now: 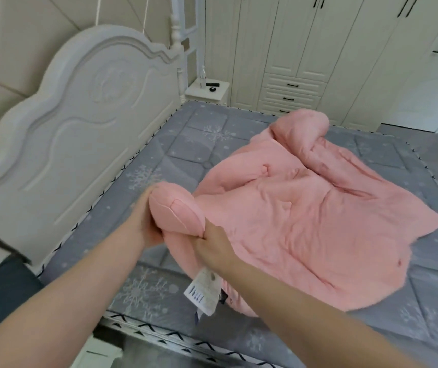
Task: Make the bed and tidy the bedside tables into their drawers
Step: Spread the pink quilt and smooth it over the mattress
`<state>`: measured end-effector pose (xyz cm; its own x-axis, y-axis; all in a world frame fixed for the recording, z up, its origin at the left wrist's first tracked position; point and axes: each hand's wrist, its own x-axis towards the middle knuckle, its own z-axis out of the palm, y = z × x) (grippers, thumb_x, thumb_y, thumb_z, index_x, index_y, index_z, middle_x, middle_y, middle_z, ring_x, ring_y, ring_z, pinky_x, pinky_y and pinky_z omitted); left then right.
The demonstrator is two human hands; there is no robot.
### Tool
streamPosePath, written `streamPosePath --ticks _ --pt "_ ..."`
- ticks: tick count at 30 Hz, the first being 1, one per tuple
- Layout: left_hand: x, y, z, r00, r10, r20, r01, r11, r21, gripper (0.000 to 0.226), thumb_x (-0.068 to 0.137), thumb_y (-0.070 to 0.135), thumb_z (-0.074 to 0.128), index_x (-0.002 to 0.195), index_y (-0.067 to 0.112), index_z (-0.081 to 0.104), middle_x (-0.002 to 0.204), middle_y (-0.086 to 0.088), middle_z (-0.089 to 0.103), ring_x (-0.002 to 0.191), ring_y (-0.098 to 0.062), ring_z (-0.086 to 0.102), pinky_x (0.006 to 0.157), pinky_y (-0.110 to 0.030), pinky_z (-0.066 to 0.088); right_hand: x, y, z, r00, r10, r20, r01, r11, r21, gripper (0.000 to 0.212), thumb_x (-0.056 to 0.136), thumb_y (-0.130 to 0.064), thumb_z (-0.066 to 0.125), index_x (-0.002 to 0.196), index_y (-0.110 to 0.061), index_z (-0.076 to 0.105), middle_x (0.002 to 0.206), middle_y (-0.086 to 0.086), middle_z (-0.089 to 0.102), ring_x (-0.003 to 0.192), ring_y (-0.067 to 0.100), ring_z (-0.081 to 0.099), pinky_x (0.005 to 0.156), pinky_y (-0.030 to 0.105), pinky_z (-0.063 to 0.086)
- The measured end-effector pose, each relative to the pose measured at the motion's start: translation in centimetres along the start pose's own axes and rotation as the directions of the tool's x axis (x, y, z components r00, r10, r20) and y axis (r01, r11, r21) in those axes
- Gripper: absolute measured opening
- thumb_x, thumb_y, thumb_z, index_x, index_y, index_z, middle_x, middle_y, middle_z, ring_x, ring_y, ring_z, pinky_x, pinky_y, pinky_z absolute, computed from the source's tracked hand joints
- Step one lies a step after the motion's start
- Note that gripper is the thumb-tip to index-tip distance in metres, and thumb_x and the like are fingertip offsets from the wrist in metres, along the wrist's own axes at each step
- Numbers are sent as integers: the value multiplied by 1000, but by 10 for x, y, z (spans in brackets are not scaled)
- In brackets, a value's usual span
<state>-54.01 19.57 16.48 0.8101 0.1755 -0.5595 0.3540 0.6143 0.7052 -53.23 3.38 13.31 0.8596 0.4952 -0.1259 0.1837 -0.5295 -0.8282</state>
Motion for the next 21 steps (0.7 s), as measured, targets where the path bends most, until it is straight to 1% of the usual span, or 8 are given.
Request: streamPosePath --ticks 2,5,9,12,15,17,19,21 --pt "7 -3 2 999 -30 -29 30 1000 -5 39 71 48 58 80 16 80 96 -6 74 83 -25 71 86 -36 51 4 12 -1 1000 29 7 -29 998 53 54 84 -16 52 137 -27 51 130 3 63 120 24 58 98 38 48" --pt "20 -7 4 996 -77 -55 78 997 25 40 70 44 59 86 14 79 103 -8 73 89 -26 70 93 -37 49 7 20 -3 999 52 13 -54 992 111 63 73 -41 49 135 -29 52 130 -2 63 121 17 57 101 37 47" --pt "34 -2 20 993 -76 -90 86 991 104 34 80 28 51 78 7 78 90 -11 75 73 -25 73 75 -34 52 31 42 -1 996 66 57 -74 986 149 71 70 -58 63 136 -42 44 131 -14 59 121 9 56 102 38 47" --pt "49 6 36 989 -58 -140 79 986 146 28 79 18 50 88 4 72 85 -12 74 76 -26 71 74 -33 52 47 42 -18 997 38 64 -49 983 177 80 75 -45 78 139 -49 30 137 -25 45 123 -4 45 107 29 39" --pt "59 11 47 983 -14 -183 51 979 199 21 77 15 53 85 5 69 74 -9 74 71 -24 68 71 -31 52 61 47 -32 998 -22 61 11 983 183 107 69 -36 83 143 -50 8 150 -14 31 136 4 34 114 31 30" --pt "62 13 51 976 -14 -218 73 961 267 17 73 15 54 77 5 66 63 -7 70 64 -22 66 65 -28 50 77 59 -34 975 -74 212 78 997 -14 136 60 -37 87 145 -44 -18 162 -5 2 149 16 8 121 42 18" --pt "64 14 52 972 -24 -234 95 950 297 24 79 9 46 61 6 62 48 -4 61 48 -17 60 54 -21 48 90 67 -41 895 -43 443 131 977 -170 145 61 -33 88 140 -43 -33 159 -6 -25 148 17 -22 122 43 3" --pt "69 14 47 959 15 -282 78 945 316 32 80 0 41 52 8 52 36 1 47 32 -13 48 44 -15 41 101 67 -55 794 2 608 147 970 -196 137 68 -27 85 146 -40 -27 160 -2 -24 148 16 -18 123 41 10"
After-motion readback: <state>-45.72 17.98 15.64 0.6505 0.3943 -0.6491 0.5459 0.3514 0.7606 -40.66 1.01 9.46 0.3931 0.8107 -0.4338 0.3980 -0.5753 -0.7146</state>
